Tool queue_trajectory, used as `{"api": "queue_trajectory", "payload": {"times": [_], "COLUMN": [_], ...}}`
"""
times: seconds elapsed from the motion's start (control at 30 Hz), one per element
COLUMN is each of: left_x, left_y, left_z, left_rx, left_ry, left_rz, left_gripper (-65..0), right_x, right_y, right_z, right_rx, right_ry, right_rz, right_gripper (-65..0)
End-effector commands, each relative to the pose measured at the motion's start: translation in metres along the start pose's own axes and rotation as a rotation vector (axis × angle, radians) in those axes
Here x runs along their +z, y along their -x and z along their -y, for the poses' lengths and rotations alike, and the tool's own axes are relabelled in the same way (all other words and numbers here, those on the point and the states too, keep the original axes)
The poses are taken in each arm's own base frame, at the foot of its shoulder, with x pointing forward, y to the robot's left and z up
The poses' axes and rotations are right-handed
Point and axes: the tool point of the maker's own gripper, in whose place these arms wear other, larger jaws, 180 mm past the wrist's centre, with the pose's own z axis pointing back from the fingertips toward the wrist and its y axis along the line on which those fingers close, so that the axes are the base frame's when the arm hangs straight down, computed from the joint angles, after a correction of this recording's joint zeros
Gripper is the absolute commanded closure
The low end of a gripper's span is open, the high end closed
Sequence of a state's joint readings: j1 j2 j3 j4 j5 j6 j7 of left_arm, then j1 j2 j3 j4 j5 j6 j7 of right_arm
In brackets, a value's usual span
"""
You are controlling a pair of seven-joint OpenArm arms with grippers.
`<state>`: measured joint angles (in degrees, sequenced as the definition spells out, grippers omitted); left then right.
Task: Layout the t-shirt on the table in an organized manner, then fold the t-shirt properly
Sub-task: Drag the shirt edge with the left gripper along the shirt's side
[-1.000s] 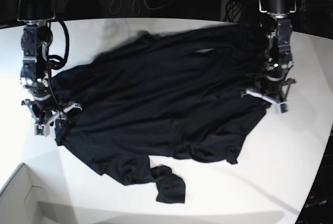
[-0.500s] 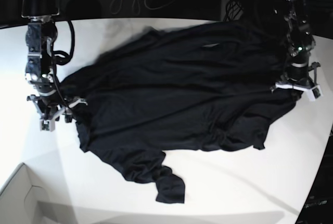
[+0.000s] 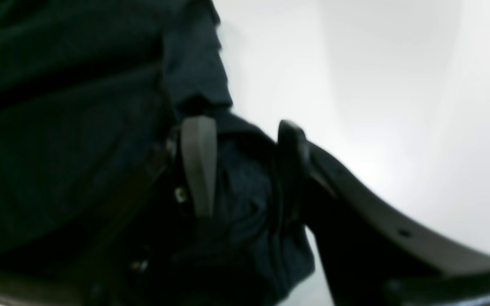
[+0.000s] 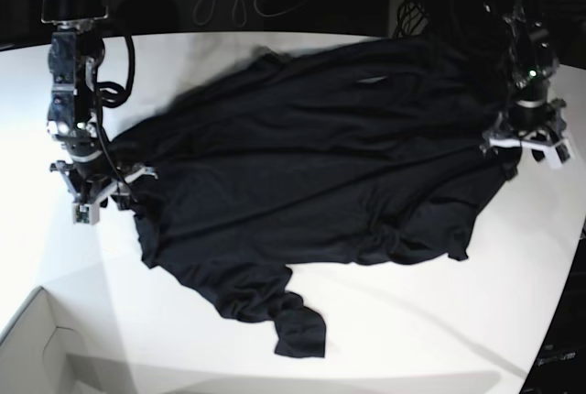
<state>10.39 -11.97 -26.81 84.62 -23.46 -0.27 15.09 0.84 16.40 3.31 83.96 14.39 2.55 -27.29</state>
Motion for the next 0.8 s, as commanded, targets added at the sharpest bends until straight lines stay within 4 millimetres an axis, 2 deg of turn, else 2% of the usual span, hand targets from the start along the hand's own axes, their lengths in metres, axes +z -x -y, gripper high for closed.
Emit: {"api": "queue_trajectory", "payload": {"times": [0.0, 0.07, 0.1, 0.13, 0.2, 0.27, 0.4, 0.5, 0.63, 0.77], "left_x": [-0.002, -0.01, -0.019, -0.028, -0.046, -0.068, -0.099, -0.115, -0.136, -0.146], "left_y": [-0.026, -0.037, -0.047, -0.048, -0.045, -0.04, -0.035, -0.035, -0.024, -0.015], "left_z": [-0.003, 0.002, 0.007, 0.01, 0.021, 0.035, 0.068, 0.082, 0.093, 0.109], "left_rx": [-0.004, 0.012, 0.023, 0.035, 0.058, 0.069, 0.073, 0.079, 0.092, 0.058], "left_ry": [-0.005, -0.001, 0.003, 0.001, 0.012, 0.031, 0.072, 0.083, 0.076, 0.096], "left_rz": [0.076, 0.099, 0.117, 0.115, 0.091, 0.055, 0.001, -0.03, -0.102, -0.155], "left_gripper": [-44.1, -47.5, -48.7, -49.2, -49.4, -49.4, -49.5, -49.5, -49.5, -49.1], "right_x": [0.002, 0.006, 0.008, 0.01, 0.013, 0.017, 0.021, 0.023, 0.024, 0.027], "right_y": [-0.023, -0.022, -0.019, -0.021, -0.025, -0.022, -0.018, -0.013, -0.008, 0.002], "right_z": [0.006, 0.005, 0.004, 0.002, -0.001, -0.002, -0.004, 0.0, 0.001, 0.001], "right_rx": [0.003, 0.007, 0.009, 0.01, 0.012, 0.017, 0.021, 0.023, 0.024, 0.026], "right_ry": [0.012, 0.009, 0.007, 0.003, -0.002, -0.006, -0.01, -0.003, -0.001, -0.002], "right_rz": [0.066, 0.068, 0.065, 0.073, 0.088, 0.087, 0.082, 0.072, 0.062, 0.042], "right_gripper": [-25.1, -25.2, -25.2, -25.2, -25.2, -25.2, -25.2, -25.2, -25.2, -25.1]}}
